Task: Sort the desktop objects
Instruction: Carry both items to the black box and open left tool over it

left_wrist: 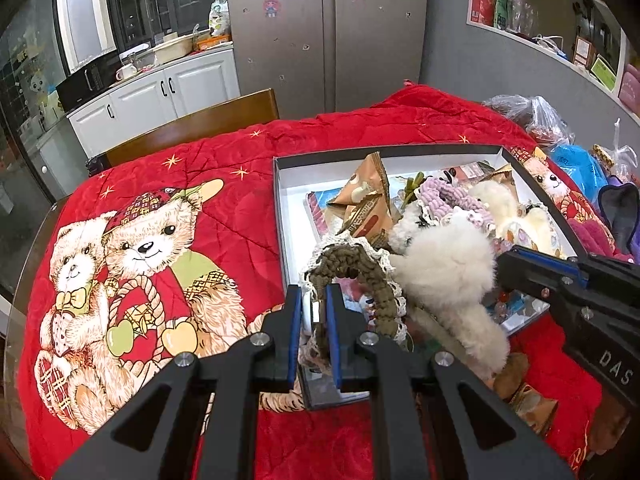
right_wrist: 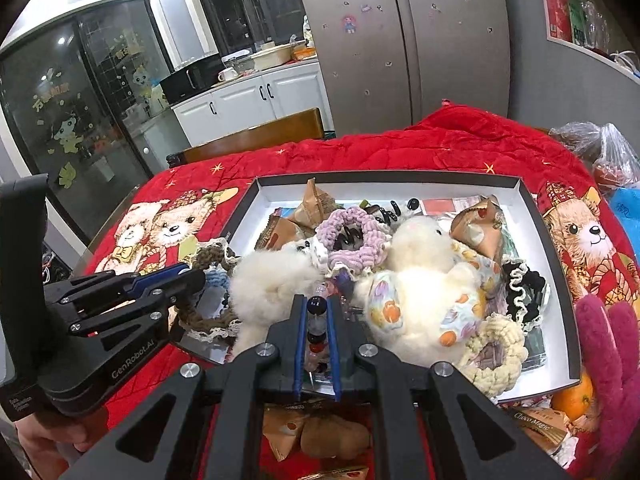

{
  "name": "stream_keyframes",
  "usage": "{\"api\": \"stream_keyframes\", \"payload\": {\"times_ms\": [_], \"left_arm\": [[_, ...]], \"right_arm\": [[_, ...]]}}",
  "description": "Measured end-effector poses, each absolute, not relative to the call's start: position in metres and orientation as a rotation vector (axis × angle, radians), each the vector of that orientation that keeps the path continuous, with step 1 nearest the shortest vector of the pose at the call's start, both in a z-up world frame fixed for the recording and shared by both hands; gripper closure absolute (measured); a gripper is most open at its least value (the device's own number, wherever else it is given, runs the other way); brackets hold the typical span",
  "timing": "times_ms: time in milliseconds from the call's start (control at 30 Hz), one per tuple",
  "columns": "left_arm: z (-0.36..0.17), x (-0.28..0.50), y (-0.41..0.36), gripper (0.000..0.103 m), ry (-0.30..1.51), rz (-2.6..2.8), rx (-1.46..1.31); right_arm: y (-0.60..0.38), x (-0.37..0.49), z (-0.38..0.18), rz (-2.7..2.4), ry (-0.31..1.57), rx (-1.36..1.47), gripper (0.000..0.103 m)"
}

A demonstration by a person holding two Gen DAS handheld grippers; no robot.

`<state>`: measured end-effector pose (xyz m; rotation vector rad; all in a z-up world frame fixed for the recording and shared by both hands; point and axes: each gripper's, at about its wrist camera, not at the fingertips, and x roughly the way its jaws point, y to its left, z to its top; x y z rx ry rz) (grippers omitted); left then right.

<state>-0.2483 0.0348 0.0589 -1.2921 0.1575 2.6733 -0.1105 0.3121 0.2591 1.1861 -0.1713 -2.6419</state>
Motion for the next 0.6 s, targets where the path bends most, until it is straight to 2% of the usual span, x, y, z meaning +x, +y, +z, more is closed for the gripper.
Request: {"api": "stream_keyframes", "payload": {"times_ms": [67, 100, 133, 167, 200, 267, 333, 467, 600], "left_arm": [[0.059, -0.249, 0.033, 0.086, 0.121, 2.682, -1.301], [0.059, -0.25, 0.032, 0.074, 0.103, 2.681, -1.314], [0.058, -0.251, 0.031, 0.056, 0.1, 2.678, -1.32], [0.058, -0.251, 0.031, 0.049, 0.102, 2.683, -1.312], [0.059, -0.25, 0.031, 0.044, 0.113, 2.695, -1.296], [0.063, -0.248, 0.033, 0.039, 0.135, 2.694, -1.275], [0.066, -0.247, 0.035, 0.021, 0.13, 2.683, -1.269], [0.069, -0.245, 0.037, 0.02, 0.122, 2.682, -1.251], [0.071, -0.243, 0.038, 0.02, 0.136, 2.693, -1.241]], "right_arm": [[0.315, -0.111, 0.259, -2.654, -0.189, 1.191, 0.092], [0.316, -0.111, 0.259, -2.667, -0.205, 1.194, 0.09], [0.317, -0.111, 0.26, -2.682, -0.209, 1.182, 0.089], [0.317, -0.111, 0.261, -2.689, -0.213, 1.172, 0.073], [0.319, -0.111, 0.262, -2.69, -0.231, 1.164, 0.048], [0.32, -0.11, 0.265, -2.668, -0.28, 1.128, 0.033], [0.318, -0.107, 0.269, -2.681, -0.267, 1.11, 0.031], [0.312, -0.106, 0.273, -2.708, -0.203, 1.1, 0.029], [0.317, -0.107, 0.275, -2.695, -0.26, 1.115, 0.029]]}}
